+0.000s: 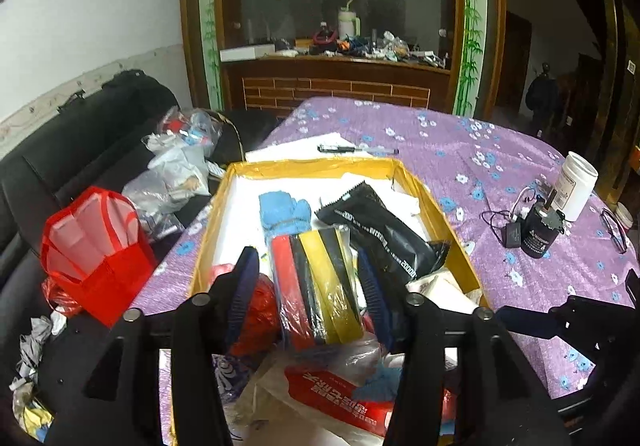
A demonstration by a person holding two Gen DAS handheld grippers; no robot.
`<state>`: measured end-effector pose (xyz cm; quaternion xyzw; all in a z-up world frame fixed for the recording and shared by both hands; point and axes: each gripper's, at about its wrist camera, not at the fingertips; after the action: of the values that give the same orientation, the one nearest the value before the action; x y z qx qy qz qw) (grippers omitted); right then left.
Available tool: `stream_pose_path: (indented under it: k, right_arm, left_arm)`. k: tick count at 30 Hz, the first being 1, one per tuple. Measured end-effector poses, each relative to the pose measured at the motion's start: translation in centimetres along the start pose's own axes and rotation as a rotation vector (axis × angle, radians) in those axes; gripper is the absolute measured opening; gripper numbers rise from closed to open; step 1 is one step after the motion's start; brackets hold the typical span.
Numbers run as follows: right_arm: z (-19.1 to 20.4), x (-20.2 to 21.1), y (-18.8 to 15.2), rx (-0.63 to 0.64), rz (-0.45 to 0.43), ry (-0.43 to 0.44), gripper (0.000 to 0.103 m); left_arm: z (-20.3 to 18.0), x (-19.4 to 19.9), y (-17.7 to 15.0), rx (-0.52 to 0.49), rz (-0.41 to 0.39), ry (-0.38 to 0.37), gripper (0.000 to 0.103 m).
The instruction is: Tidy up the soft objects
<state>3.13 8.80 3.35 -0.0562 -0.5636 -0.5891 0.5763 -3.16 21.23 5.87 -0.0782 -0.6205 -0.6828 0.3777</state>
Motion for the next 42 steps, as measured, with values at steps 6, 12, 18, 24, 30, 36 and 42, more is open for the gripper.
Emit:
stream_pose_path:
  k: [6,12,18,24,30,36,42]
  right_arm:
    - [-0.1,1.4,-0.2,0.001,-0.023,0.008,0.074]
    - [-0.5,2.7,-0.5,0.005,-0.047,0.013,0.075]
    - [-2.0,3.6,-0.9,-0.013,-0.066,0.002,0.077]
    - [-4.1,4.9,-1.5,-0.040,-0.081,-0.025,0.081]
    - [-5.5,7.9,-3.1,-0.029,-0.149,-0.089,0.089]
    - [-5.4,9.4,-5.3,0.046,-0.209,-0.177,0.098]
    - [-5.3,10.6,-6.3,0.075,-0.282,-0.211,0.103]
  left_arm:
    - [-0.9,1.4,0.2,-0.021,-0.042,0.041,0.053]
    - [-1.9,2.1,0.2,-0.038,-0.056,0.072,0.053]
    - [-2.9,2.9,-0.1,-0.050,-0.068,0.114,0.065]
    - [-4.4,4.5,-0.5,-0.057,-0.100,0.199,0.084]
    - [-5.4,6.7,-2.2,-0.044,-0.117,0.222,0.088]
    - [-6.9,8.3,-3.7,-0.102,-0.084,0.197,0.092]
    - [-7.6,9.9,-4.2,-0.046,-0.115,0.169,0.092]
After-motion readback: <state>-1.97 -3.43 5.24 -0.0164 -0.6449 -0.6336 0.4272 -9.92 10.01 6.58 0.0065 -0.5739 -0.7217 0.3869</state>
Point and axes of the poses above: each gripper's, at about its wrist camera, not at the fingertips, and x roughly against the way its jaws point, z to its left, y to its top, and after that the axes turned 14 degrees about -x, right-handed
